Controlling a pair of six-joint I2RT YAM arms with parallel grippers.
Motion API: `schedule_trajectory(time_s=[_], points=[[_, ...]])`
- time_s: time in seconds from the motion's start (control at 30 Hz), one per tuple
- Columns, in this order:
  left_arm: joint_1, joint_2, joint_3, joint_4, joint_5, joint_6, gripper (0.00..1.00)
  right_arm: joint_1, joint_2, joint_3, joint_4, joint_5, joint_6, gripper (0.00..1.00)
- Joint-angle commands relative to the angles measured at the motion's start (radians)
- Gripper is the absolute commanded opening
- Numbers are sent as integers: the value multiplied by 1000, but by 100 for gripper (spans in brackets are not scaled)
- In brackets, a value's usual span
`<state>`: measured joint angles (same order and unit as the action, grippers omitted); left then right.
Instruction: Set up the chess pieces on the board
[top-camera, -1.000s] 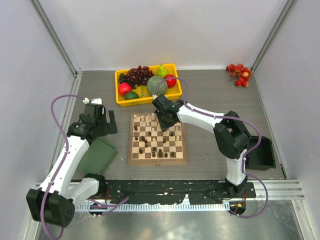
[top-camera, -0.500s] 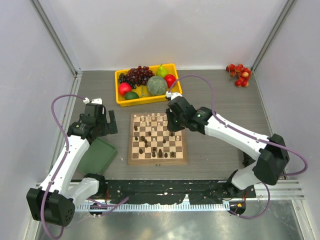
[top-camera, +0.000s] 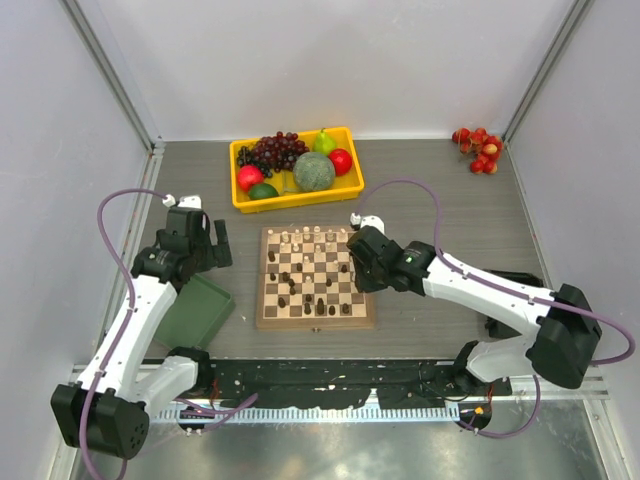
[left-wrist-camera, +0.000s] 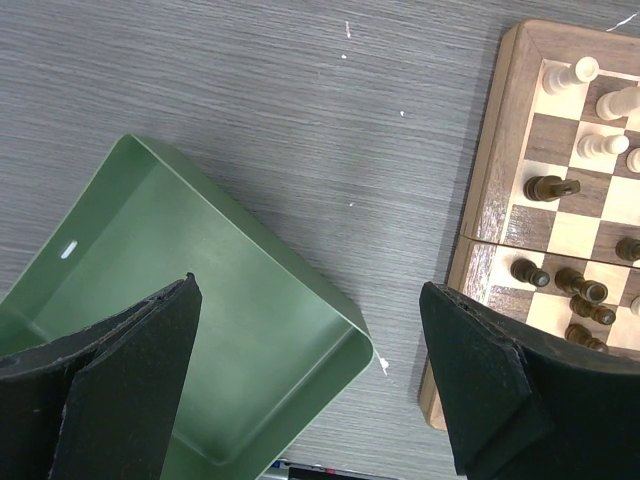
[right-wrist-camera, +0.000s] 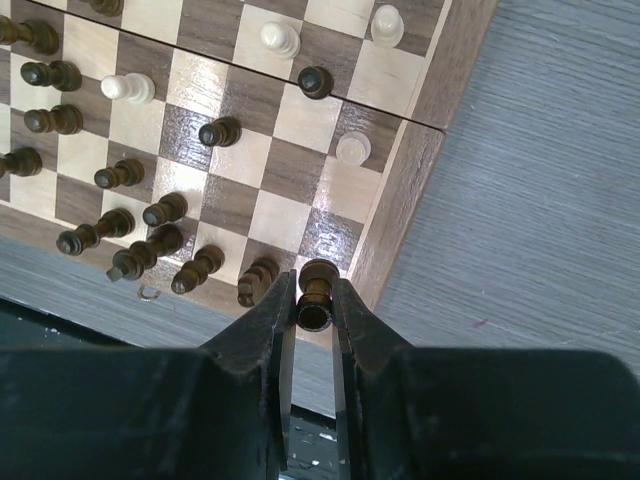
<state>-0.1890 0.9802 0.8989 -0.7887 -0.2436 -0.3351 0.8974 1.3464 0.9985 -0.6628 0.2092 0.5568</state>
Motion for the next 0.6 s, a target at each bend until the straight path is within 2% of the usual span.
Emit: schedule_trajectory(time_s=[0.0,0.2,0.57], points=[[-1,-29,17,32,13,-1,99,29,-75,-27,22,58,45,15],[-1,-52,-8,22,79,-30,99,43,-93,-81,25,82,58,15],[-1,-41,-28,28,70,-47,99,58,-33,-106,72,19,55,15]])
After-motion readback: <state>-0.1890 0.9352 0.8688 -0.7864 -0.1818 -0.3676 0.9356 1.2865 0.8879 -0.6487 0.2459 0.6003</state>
